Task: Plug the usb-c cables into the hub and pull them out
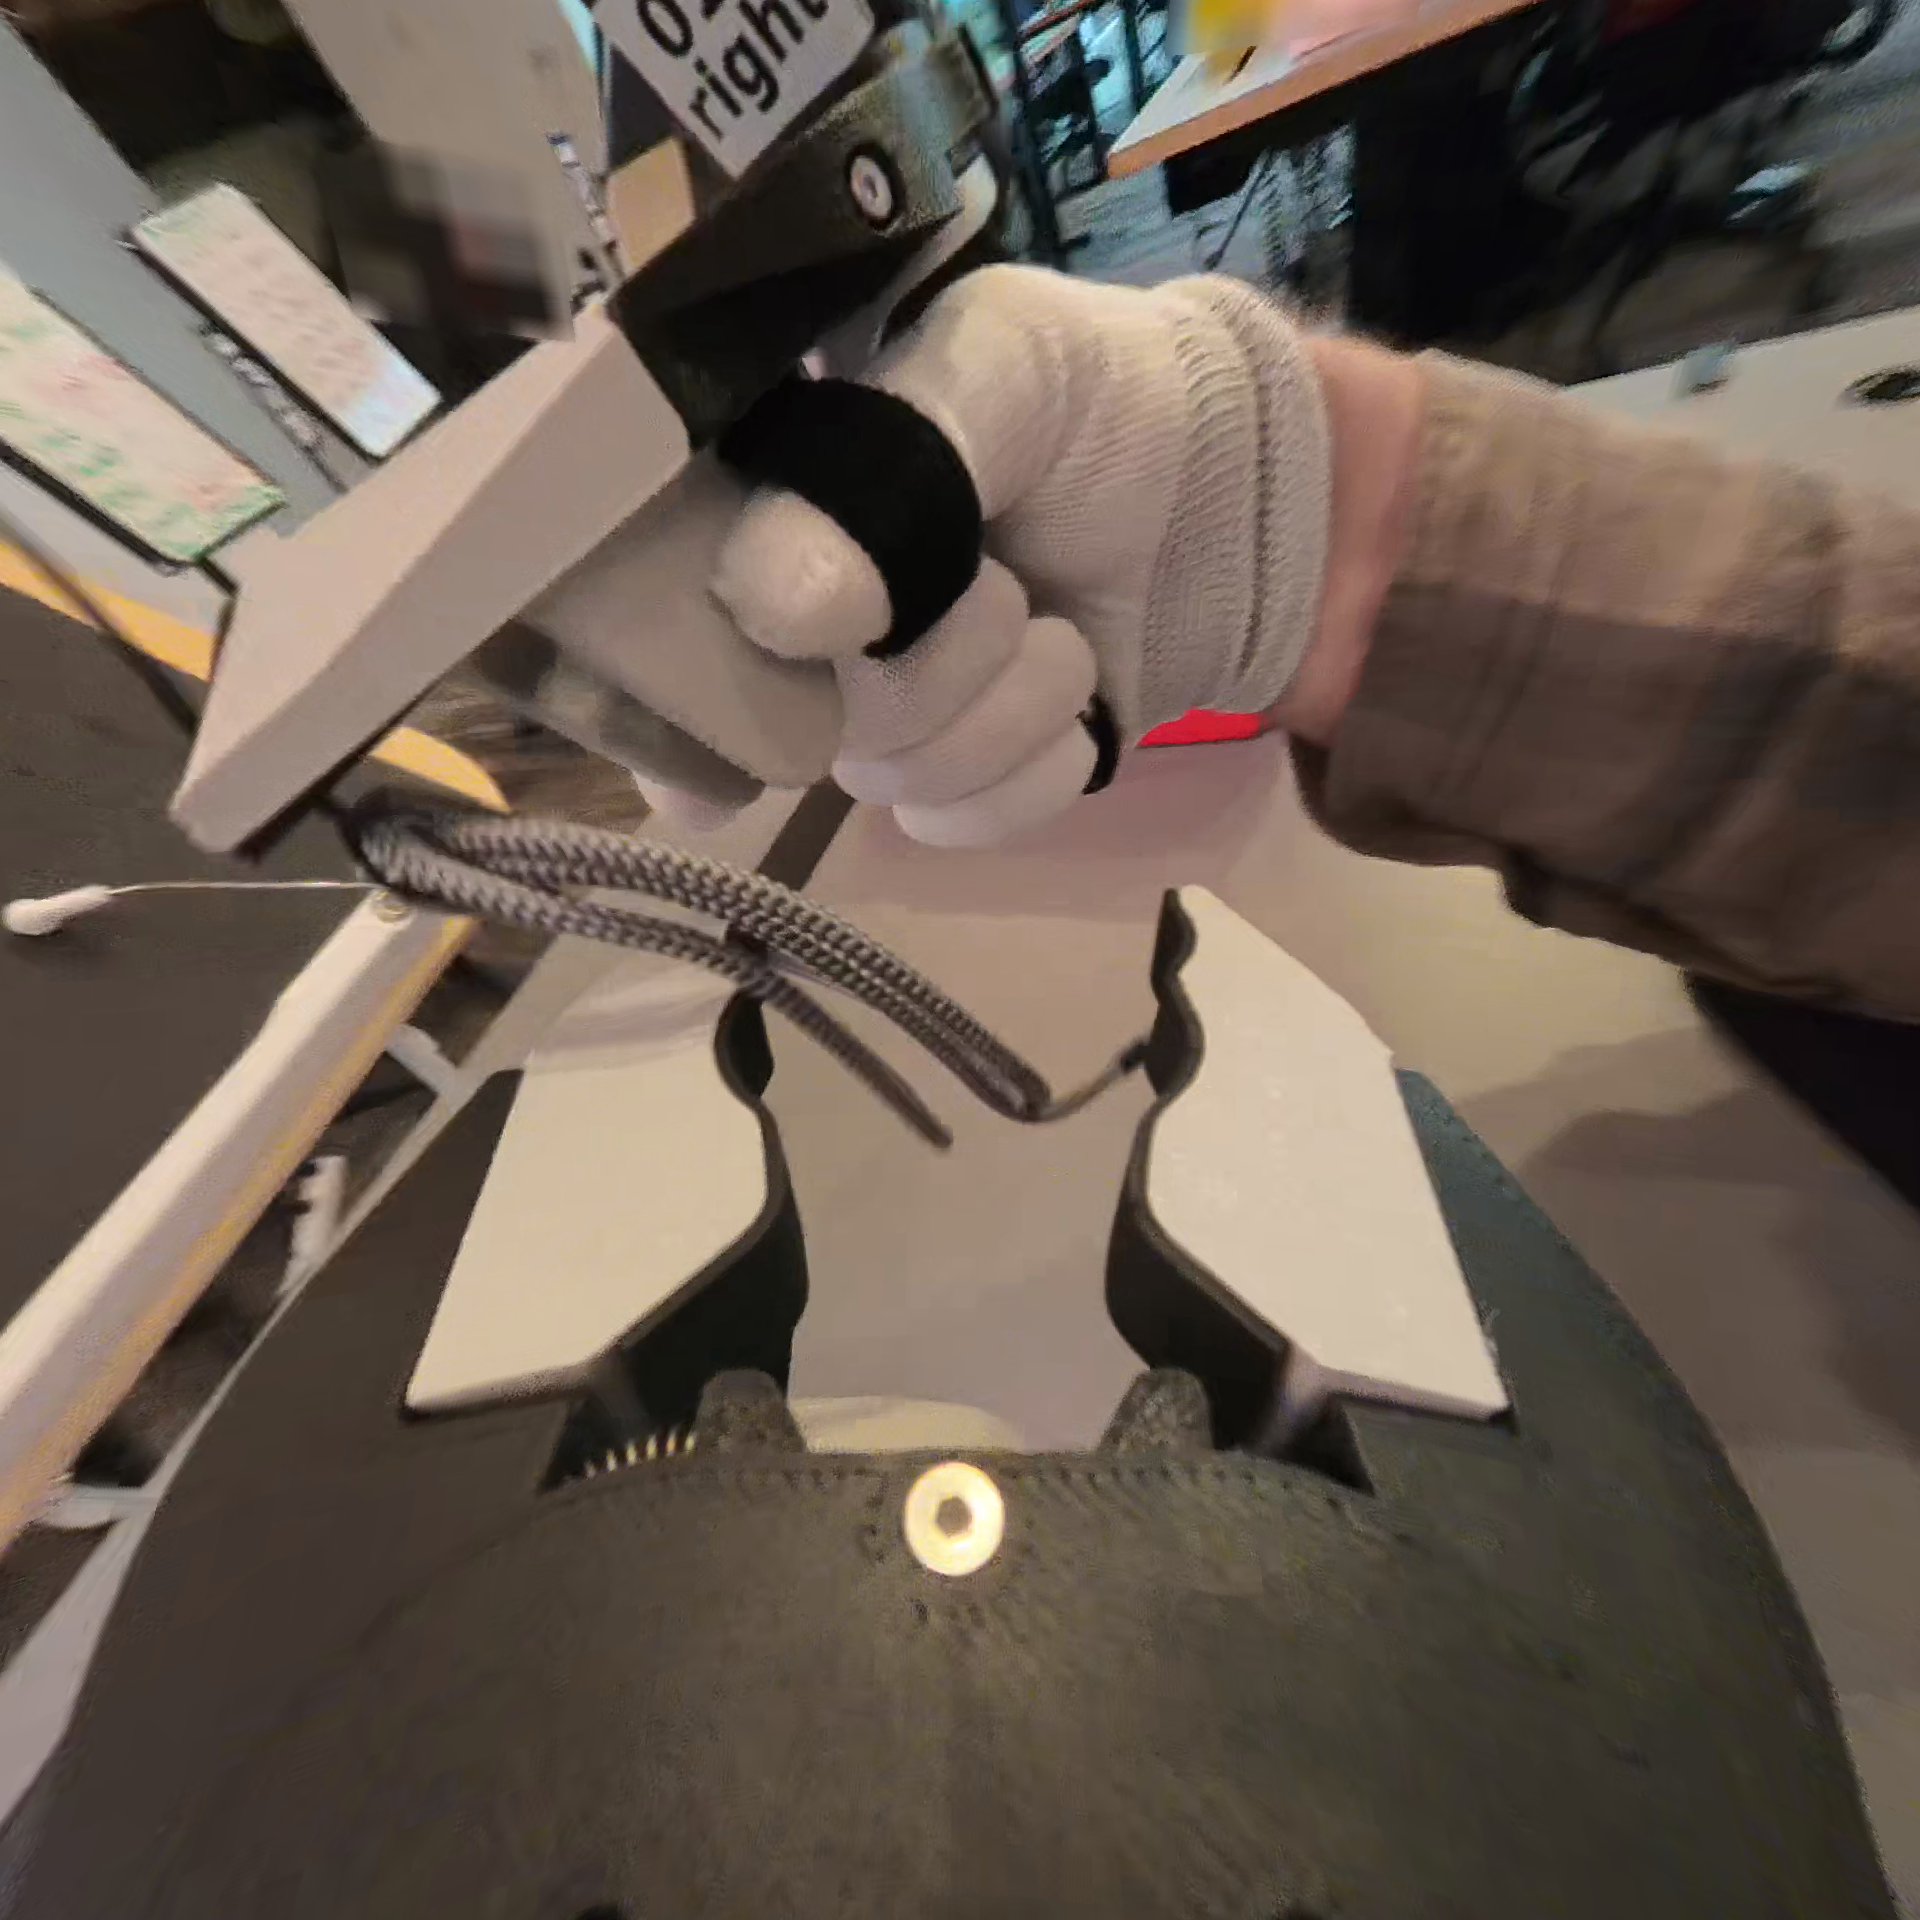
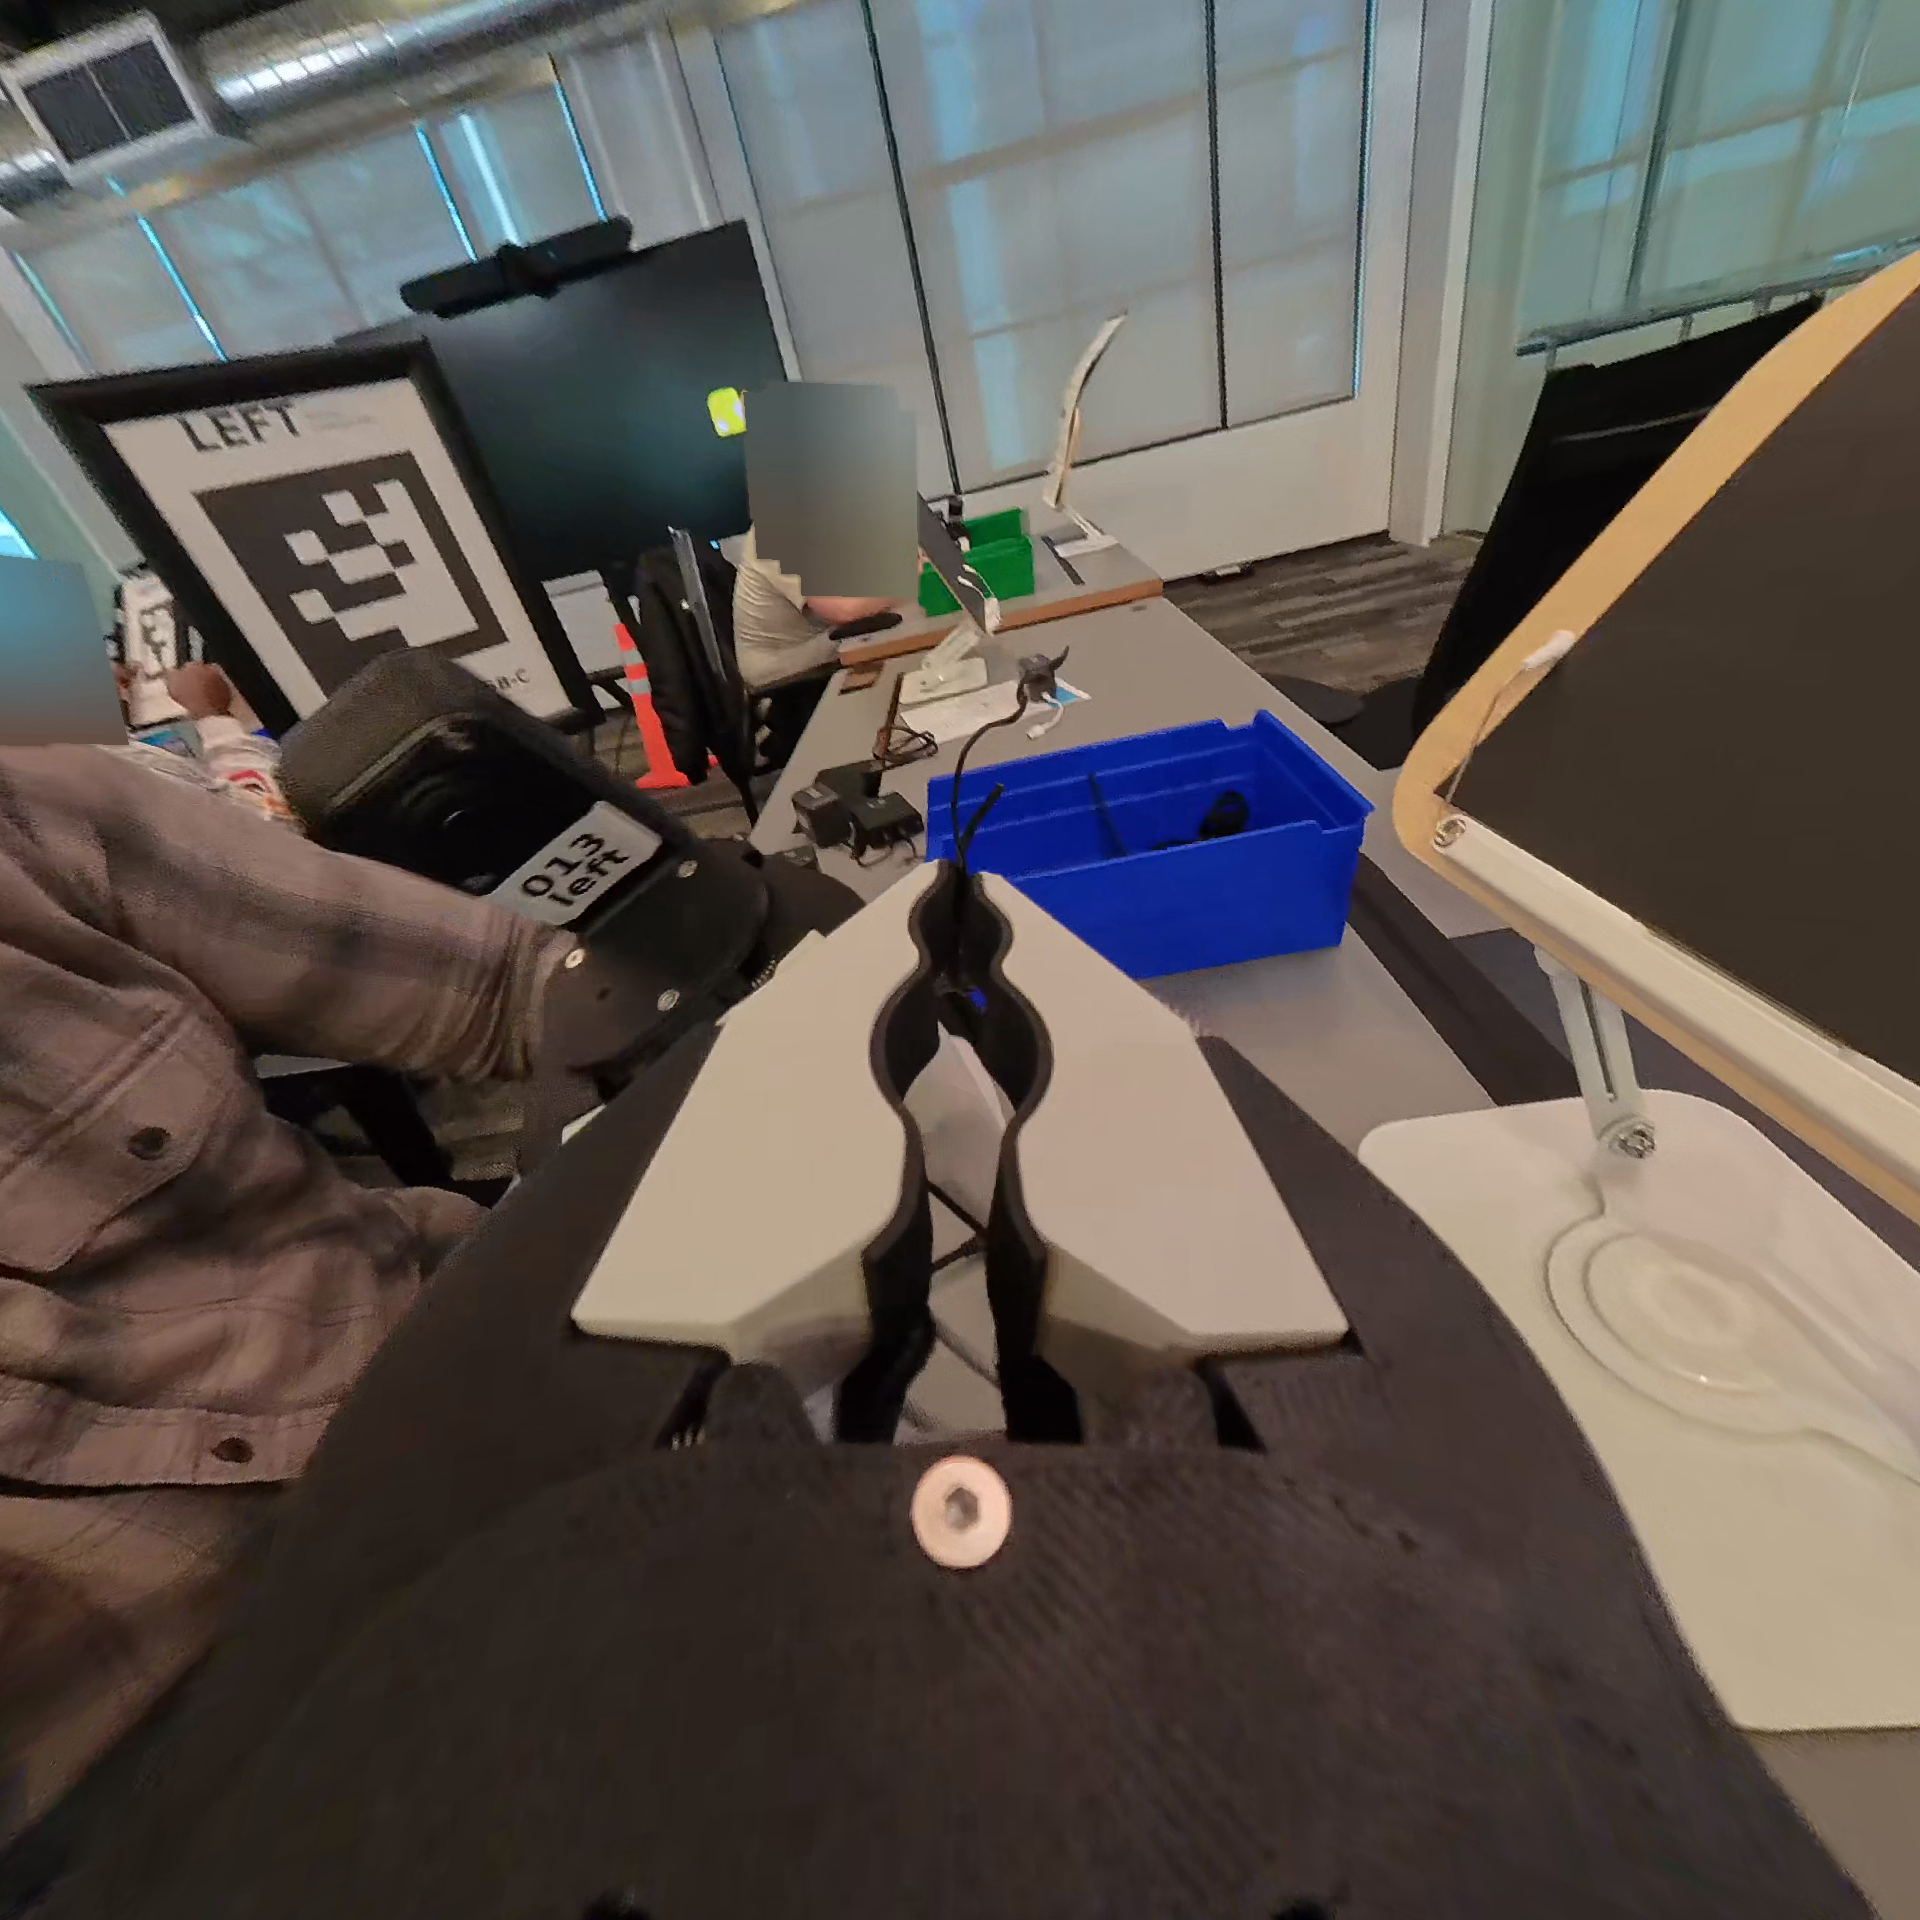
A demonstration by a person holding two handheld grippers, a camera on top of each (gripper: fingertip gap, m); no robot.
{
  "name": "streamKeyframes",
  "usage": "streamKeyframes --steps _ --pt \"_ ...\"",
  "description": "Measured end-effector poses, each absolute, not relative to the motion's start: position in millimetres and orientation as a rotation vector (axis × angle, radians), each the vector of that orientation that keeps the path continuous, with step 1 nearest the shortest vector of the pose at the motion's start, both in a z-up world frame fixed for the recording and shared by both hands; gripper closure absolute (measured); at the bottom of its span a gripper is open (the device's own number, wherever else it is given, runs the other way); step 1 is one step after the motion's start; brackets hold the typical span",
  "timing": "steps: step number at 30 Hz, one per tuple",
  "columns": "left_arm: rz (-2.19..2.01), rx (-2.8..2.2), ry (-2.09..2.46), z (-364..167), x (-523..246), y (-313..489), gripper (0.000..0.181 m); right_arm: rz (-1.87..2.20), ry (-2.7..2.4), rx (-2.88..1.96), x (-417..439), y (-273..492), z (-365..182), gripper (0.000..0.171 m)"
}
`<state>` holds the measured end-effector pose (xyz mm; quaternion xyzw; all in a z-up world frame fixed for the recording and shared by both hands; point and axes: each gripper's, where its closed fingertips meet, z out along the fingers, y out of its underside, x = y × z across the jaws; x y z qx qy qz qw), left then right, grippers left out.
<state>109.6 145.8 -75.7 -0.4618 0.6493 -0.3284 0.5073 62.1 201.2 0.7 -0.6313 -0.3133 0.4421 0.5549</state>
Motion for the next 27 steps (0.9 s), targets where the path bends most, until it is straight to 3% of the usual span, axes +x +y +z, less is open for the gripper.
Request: streamKeyframes --steps 4,10,12,15,22,27 --pt "-0.983 -1.059 1.573 -56.9 78.8 133.8 0.103 1.118 -0.747 -1.406 67.7 189.4 13.6 0.171" --pt "-1.26 -0.984 1.613 -10.5 19.8 153.4 0.112 1.185 -0.776 -1.338 66.2 177.3 22.8 0.171" --pt "-1.273 -0.935 1.588 7.4 11.4 171.0 0.121 1.208 -0.806 -1.316 61.7 171.1 25.3 0.171" --pt "-1.255 -0.876 1.663 17.1 18.2 185.5 0.12 1.255 -0.875 -1.269 51.5 157.3 29.9 0.171" --pt "-1.253 -0.68 1.966 -7.4 62.0 153.6 0.122 1.376 -1.047 -1.157 24.2 128.9 30.5 0.171" --pt "-1.326 -0.619 1.935 -12.8 76.5 128.8 0.141 1.432 -1.08 -1.112 17.9 122.6 30.1 0.171"
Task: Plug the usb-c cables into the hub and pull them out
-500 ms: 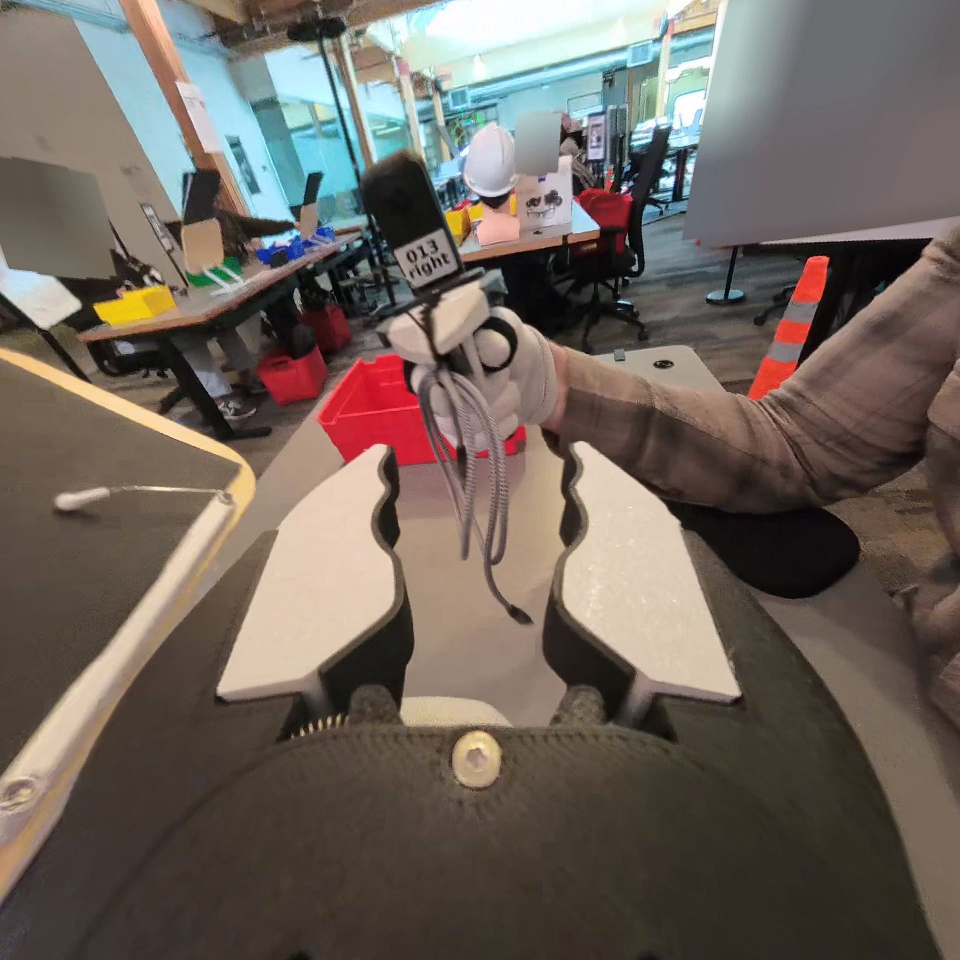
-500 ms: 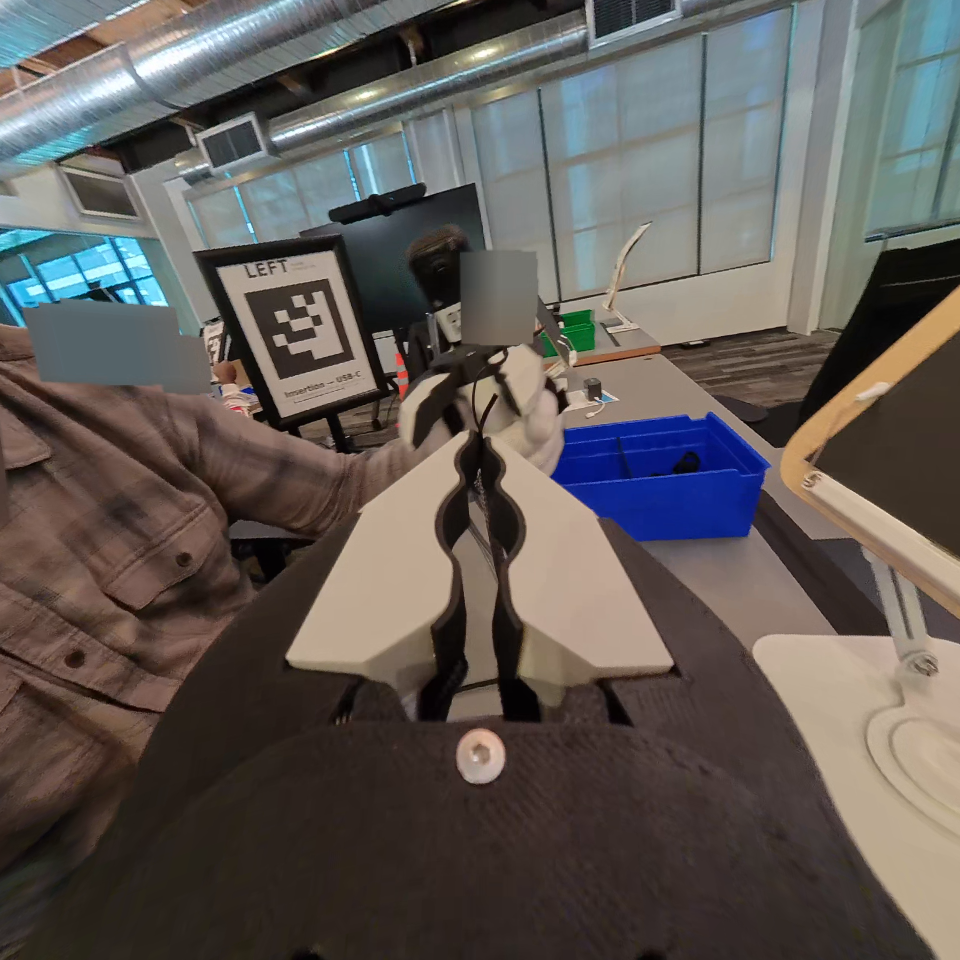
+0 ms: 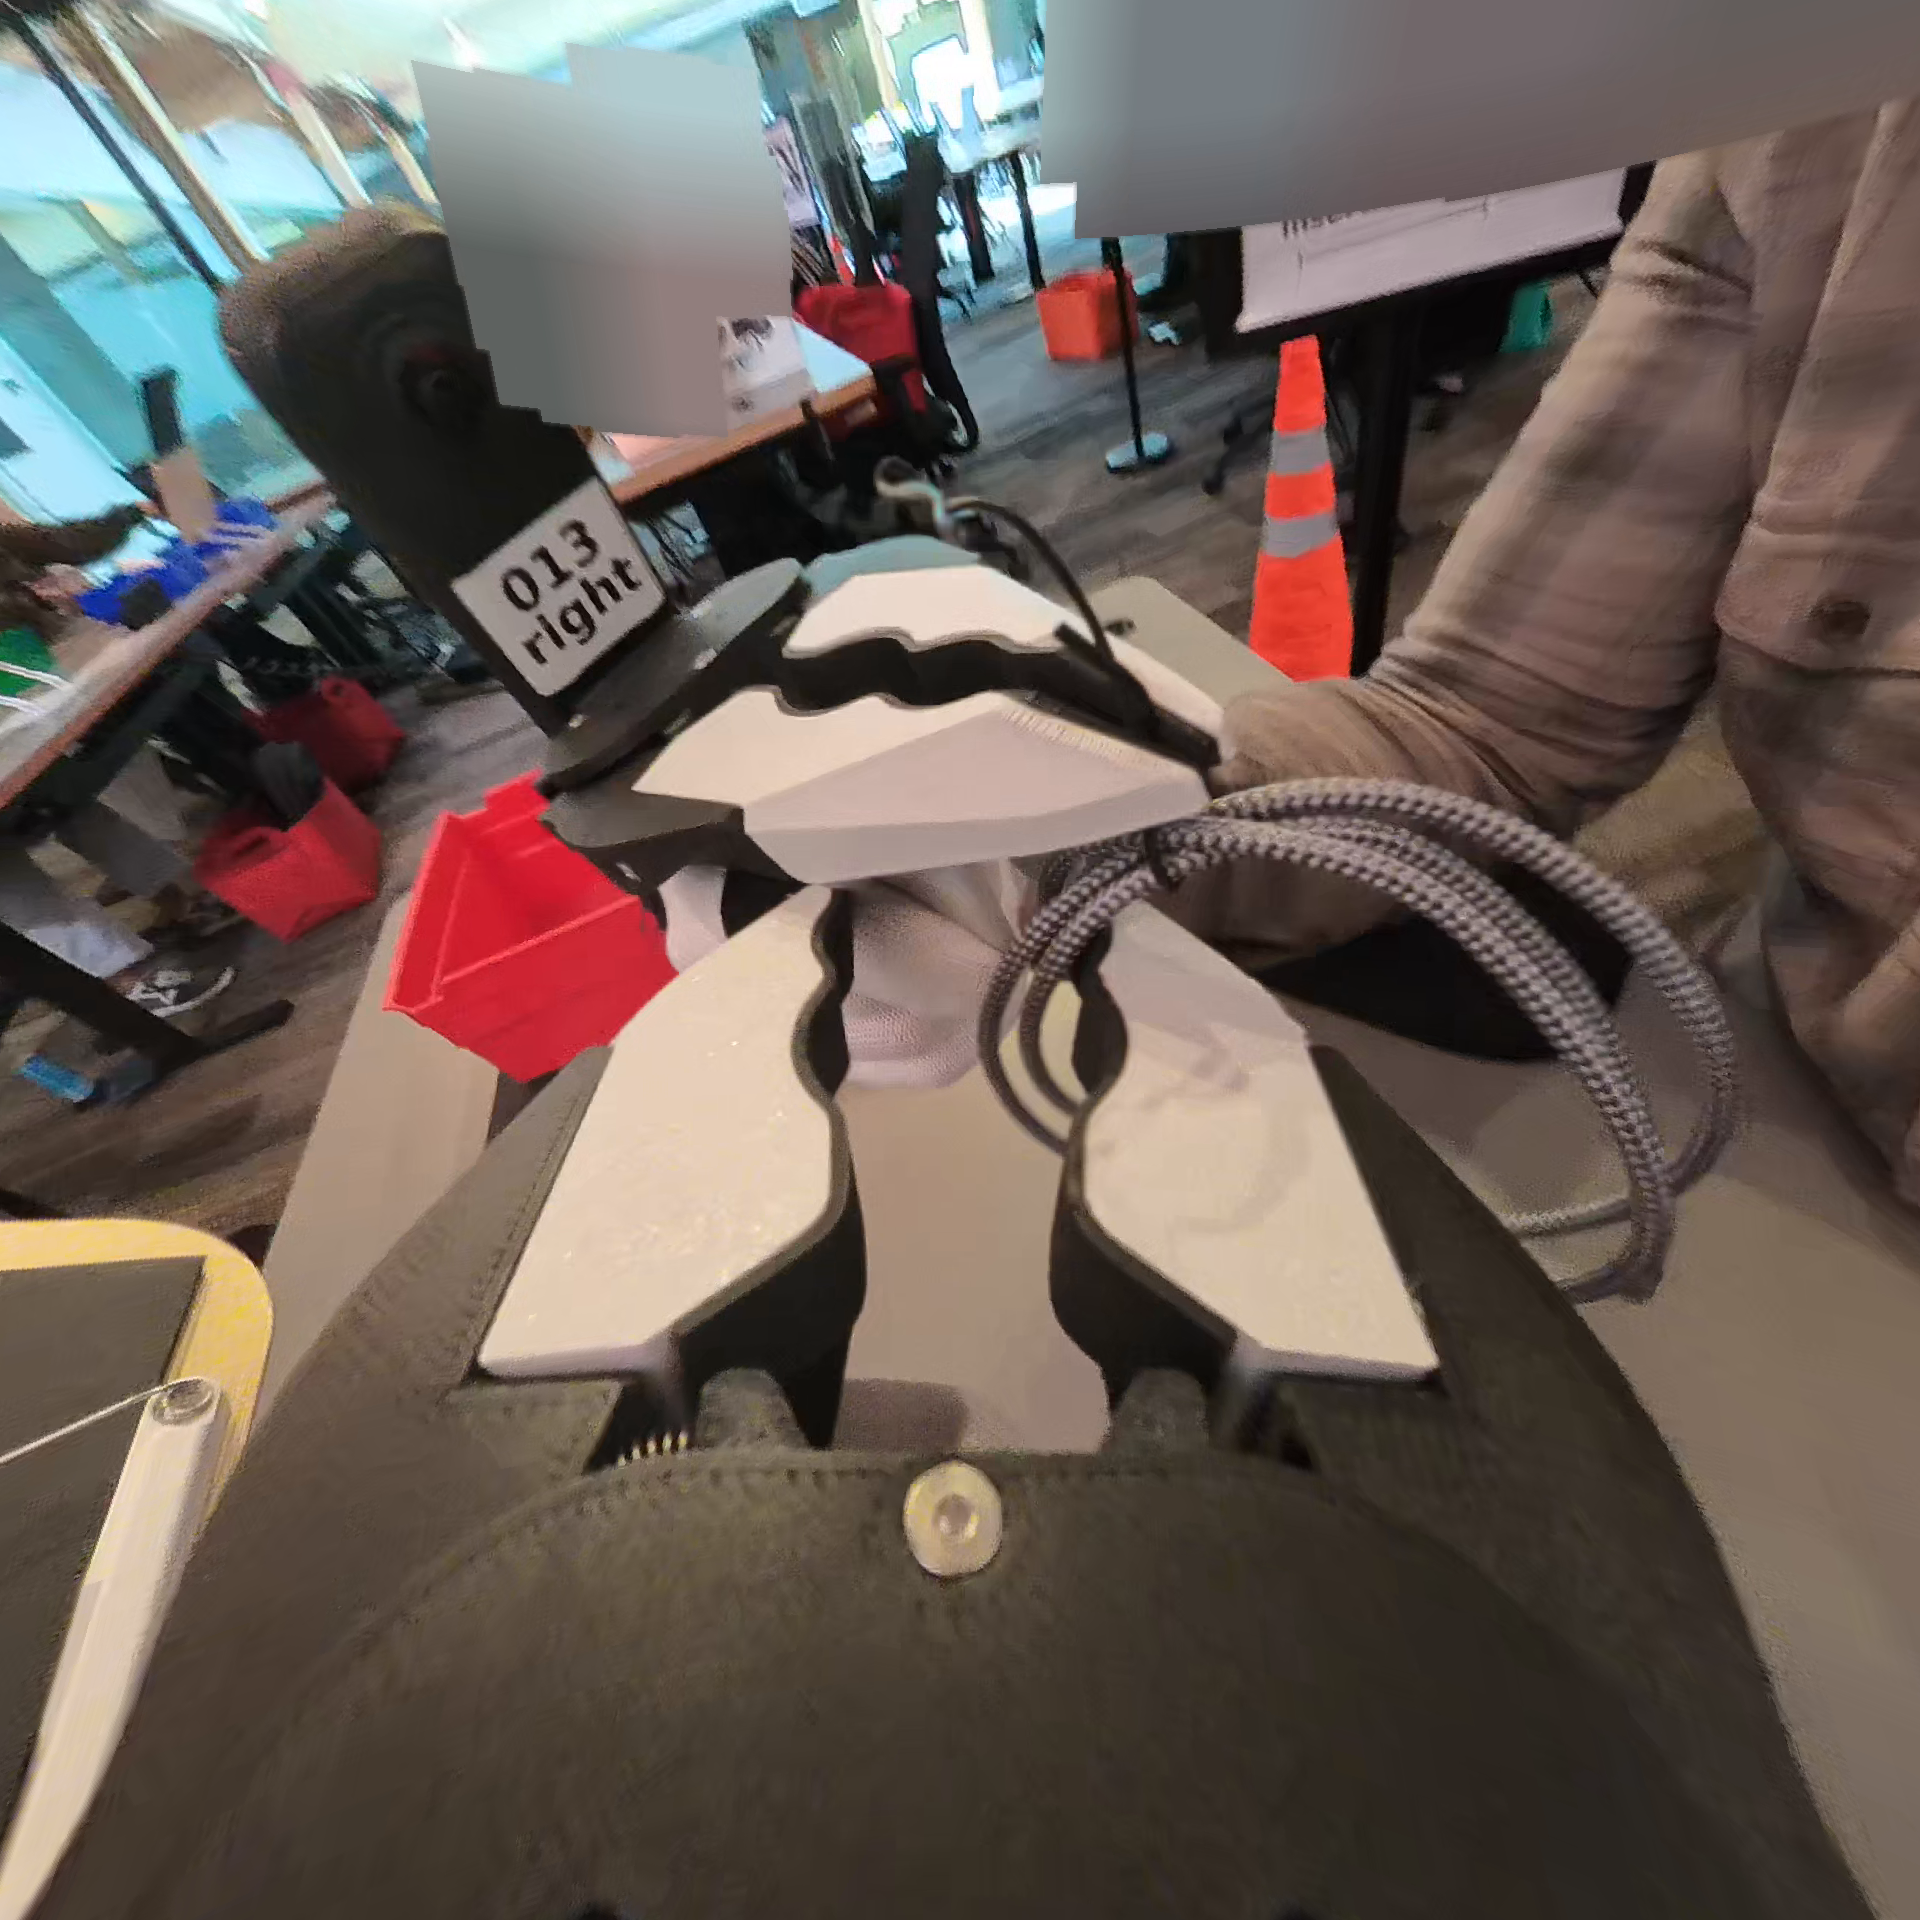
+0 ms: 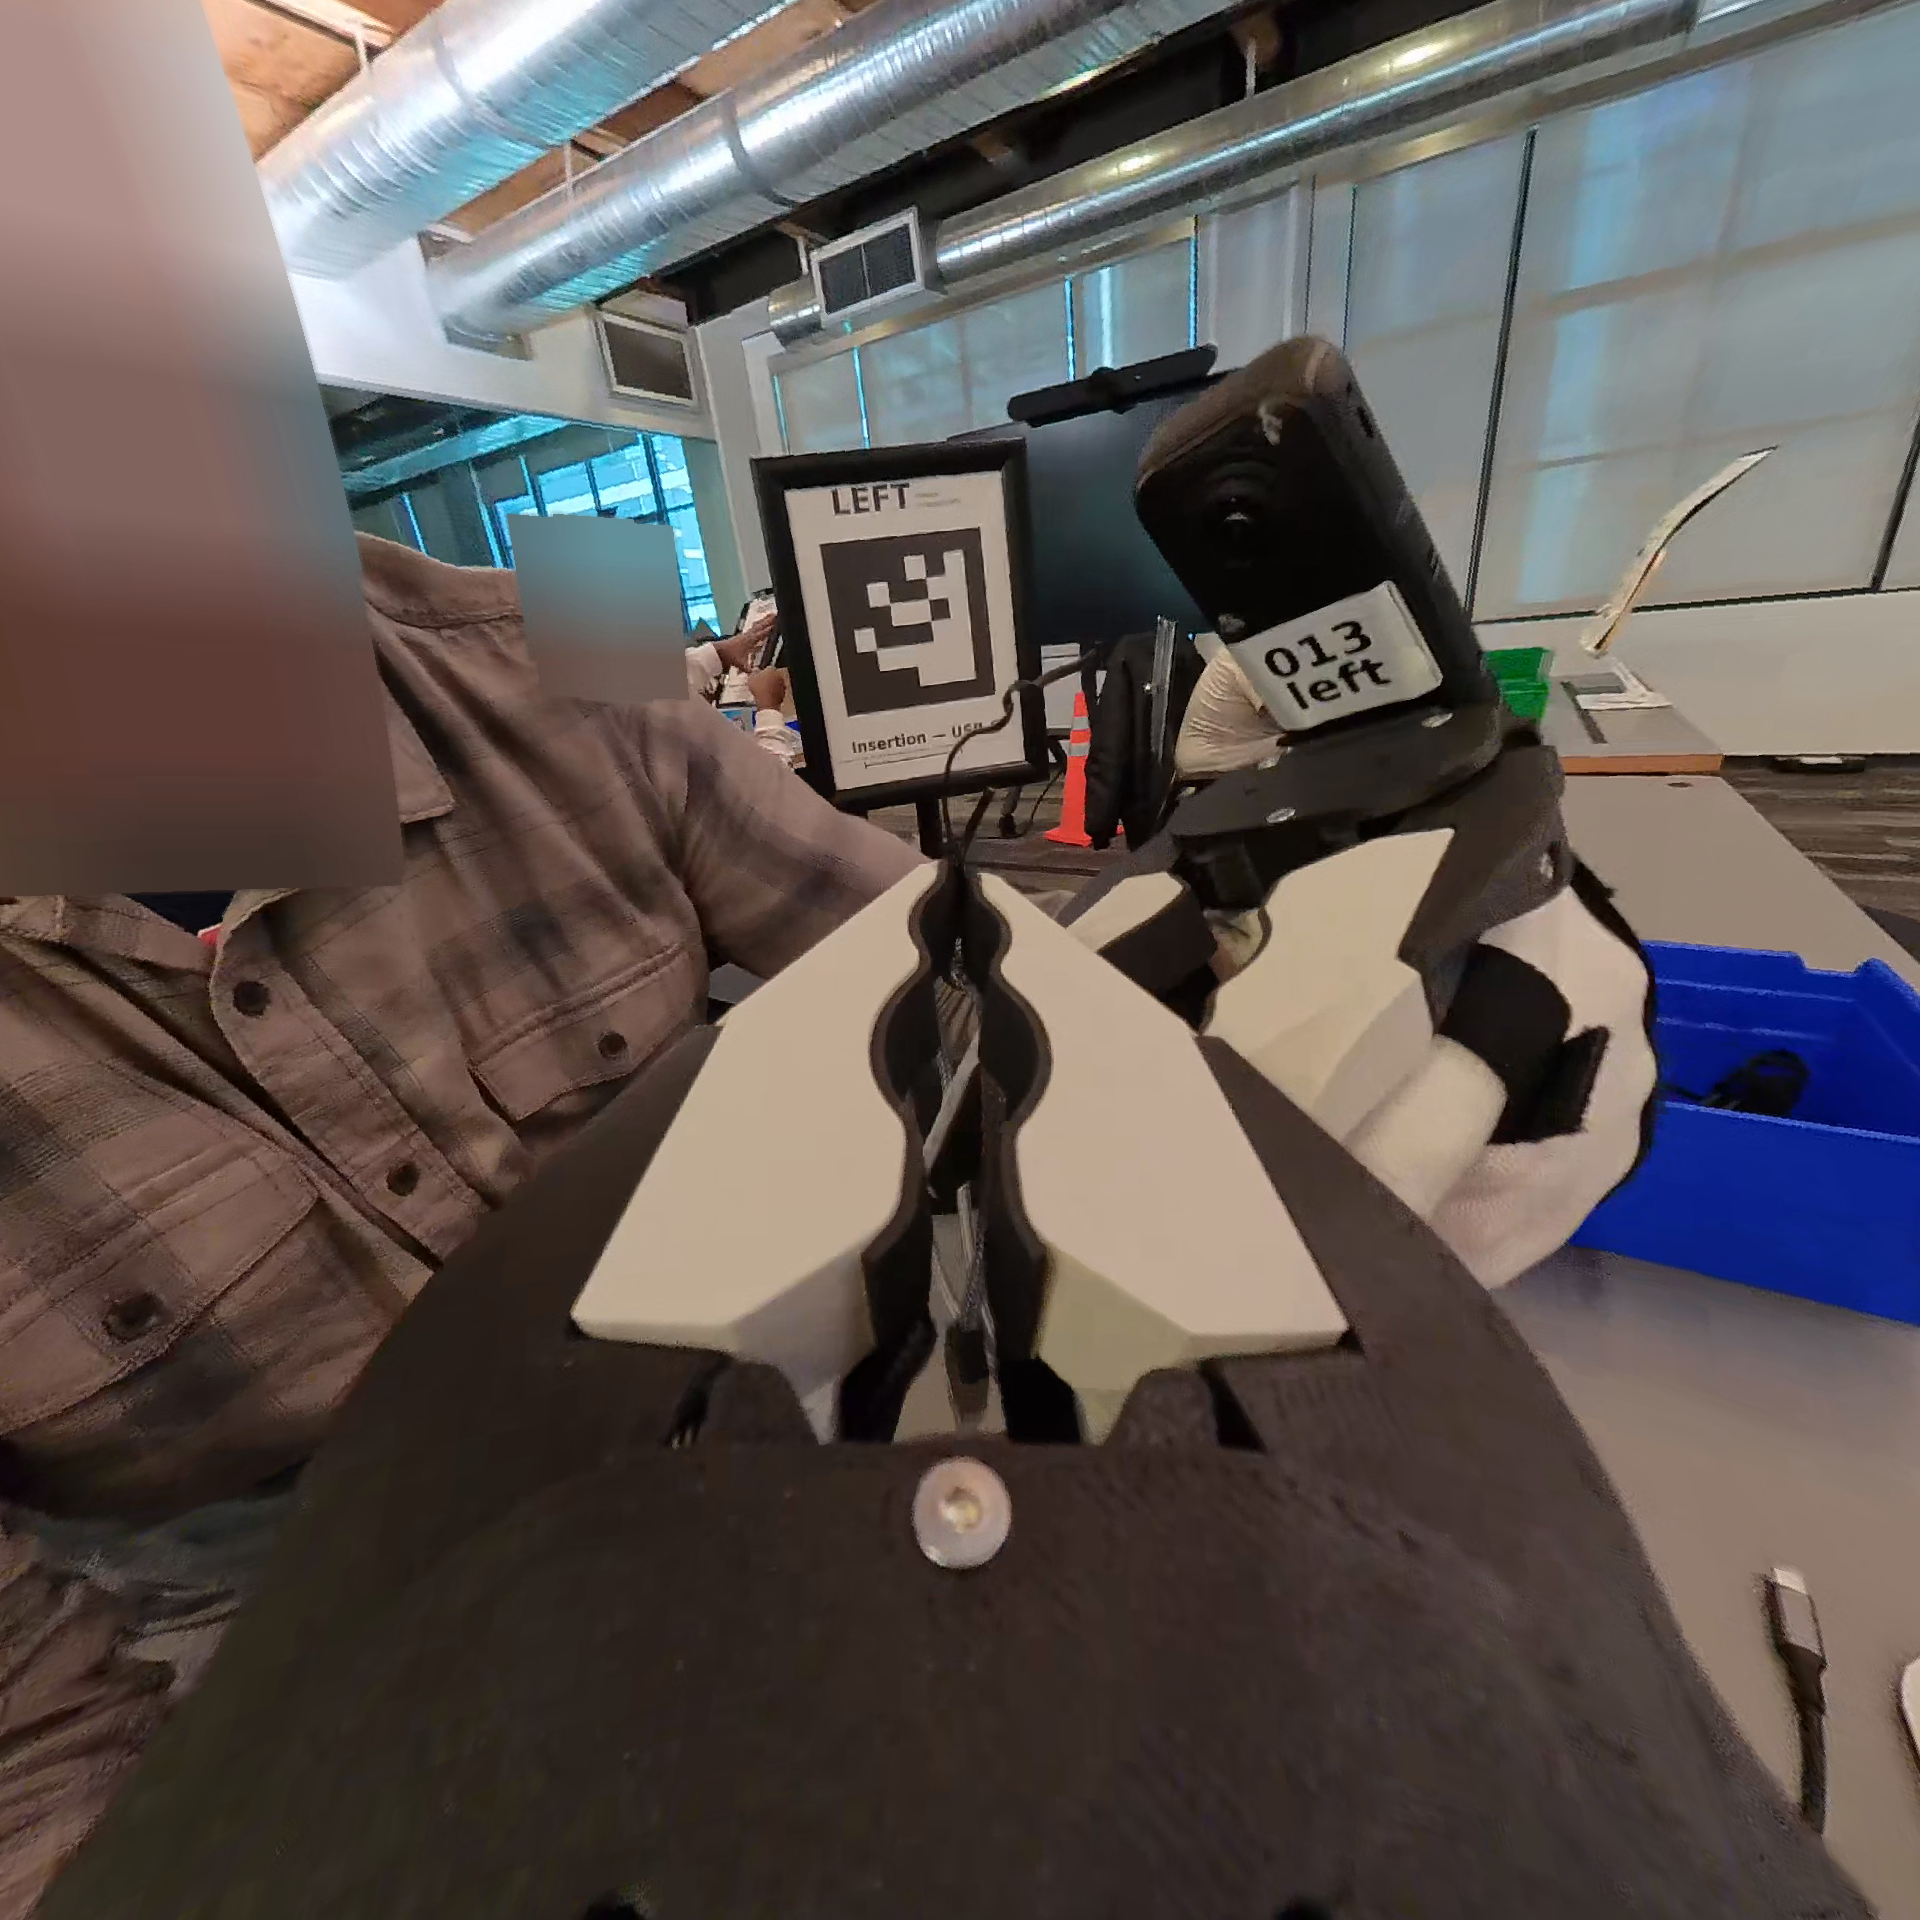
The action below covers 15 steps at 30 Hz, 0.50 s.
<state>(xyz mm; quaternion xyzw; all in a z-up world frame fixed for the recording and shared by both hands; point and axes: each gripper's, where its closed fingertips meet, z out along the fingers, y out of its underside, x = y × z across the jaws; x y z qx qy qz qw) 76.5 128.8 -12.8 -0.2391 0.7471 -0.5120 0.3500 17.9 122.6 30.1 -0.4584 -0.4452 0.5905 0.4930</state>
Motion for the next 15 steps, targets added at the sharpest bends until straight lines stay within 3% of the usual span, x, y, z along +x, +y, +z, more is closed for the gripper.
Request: streamKeyframes --steps 2,5,15 --pt "-1.385 -0.62 1.862 -6.3 75.8 126.9 0.159 1.429 -1.074 -1.111 20.2 122.3 31.8 0.171" --pt "-1.339 -0.65 1.792 -6.9 80.8 132.3 0.171 1.404 -1.042 -1.139 25.3 127.6 31.9 0.171" --pt "-1.174 -0.721 1.787 -18.8 74.8 146.5 0.178 1.206 -1.034 -1.281 31.0 139.5 21.8 0.171"
